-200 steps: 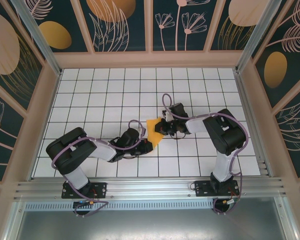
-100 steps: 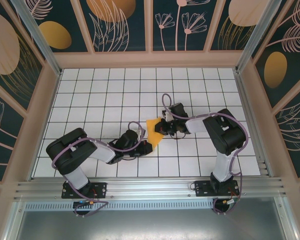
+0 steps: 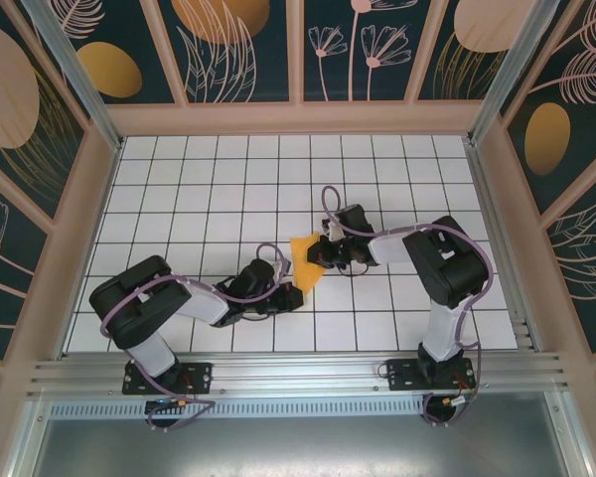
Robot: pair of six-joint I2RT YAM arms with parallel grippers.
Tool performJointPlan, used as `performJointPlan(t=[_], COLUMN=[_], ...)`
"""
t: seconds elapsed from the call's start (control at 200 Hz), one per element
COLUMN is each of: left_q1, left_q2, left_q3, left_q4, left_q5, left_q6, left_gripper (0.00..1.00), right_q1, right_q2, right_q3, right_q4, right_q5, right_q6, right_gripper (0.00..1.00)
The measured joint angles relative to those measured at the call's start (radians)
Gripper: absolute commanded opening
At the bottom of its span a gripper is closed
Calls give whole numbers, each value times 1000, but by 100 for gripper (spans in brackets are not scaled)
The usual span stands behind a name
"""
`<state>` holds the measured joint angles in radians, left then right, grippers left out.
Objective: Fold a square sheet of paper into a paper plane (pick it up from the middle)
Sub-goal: Fourth fold the wing at the center of the table.
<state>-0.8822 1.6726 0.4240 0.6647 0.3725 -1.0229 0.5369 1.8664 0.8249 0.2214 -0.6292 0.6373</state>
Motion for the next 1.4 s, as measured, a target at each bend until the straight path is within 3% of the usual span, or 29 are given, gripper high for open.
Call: performJointPlan(t=[0.19,0.31,0.485,0.741,0.976,1.401], left_q1=[-18,-15,51,80,80,80], left_q2=[-100,-232,-307,-182,-67,35], left_q3=[-6,2,100,233,240,257], left_q4=[-153,-268,-391,-422,-411,-401], left_q5=[8,-50,-159,-204,-193,-201], left_q6=[25,43,76,105,105,113], left_gripper=[8,9,11,13,12,12], right_q1=[0,0,2,-15,-85,-85], right_q2=[0,-1,-30,-183,-219,-192], right_q3=[4,6,17,23,-39,-69], right_q4=[-2,-6,-51,-131,-155,-167], right_q5=[1,0,21,101,144,141], right_q6=[-3,-4,-29,-62,-68,-82], right_gripper=[7,10,25,40,43,45])
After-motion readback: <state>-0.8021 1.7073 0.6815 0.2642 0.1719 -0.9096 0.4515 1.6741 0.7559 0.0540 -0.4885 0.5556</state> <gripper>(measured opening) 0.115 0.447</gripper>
